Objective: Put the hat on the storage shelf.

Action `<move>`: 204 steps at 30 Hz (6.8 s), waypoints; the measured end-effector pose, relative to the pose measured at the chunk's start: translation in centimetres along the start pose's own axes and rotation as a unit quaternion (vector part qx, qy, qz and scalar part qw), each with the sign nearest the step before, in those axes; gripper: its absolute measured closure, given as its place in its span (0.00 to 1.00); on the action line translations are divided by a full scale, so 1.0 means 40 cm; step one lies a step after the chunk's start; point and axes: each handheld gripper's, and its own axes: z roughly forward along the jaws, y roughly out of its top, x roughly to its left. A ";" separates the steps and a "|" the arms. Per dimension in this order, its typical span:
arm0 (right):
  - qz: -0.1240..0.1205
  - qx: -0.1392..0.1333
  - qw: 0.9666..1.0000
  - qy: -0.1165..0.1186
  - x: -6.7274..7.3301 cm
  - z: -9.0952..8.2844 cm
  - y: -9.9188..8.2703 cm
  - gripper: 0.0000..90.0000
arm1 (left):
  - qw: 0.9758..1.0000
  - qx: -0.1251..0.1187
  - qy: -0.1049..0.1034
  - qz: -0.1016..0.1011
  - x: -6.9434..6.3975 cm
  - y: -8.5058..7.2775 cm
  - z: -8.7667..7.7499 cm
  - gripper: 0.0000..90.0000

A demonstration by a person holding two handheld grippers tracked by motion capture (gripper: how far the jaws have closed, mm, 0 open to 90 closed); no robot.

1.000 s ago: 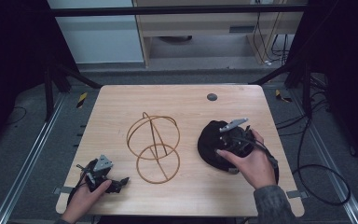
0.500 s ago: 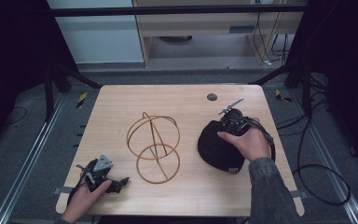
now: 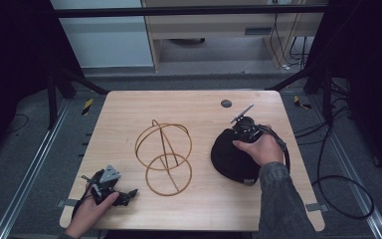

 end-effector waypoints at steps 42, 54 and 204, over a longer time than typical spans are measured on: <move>-0.032 -0.204 0.978 0.028 0.083 -0.352 -0.008 0.86 | 1.000 -0.002 0.000 -0.001 -0.005 0.000 0.000 0.00; -0.033 -0.249 0.967 0.030 0.095 -0.442 0.010 0.86 | 1.000 -0.001 0.000 0.000 -0.006 0.000 0.000 0.00; -0.149 -0.165 0.968 0.113 0.411 -0.366 0.328 0.63 | 1.000 -0.001 -0.006 0.005 -0.009 0.002 0.002 0.00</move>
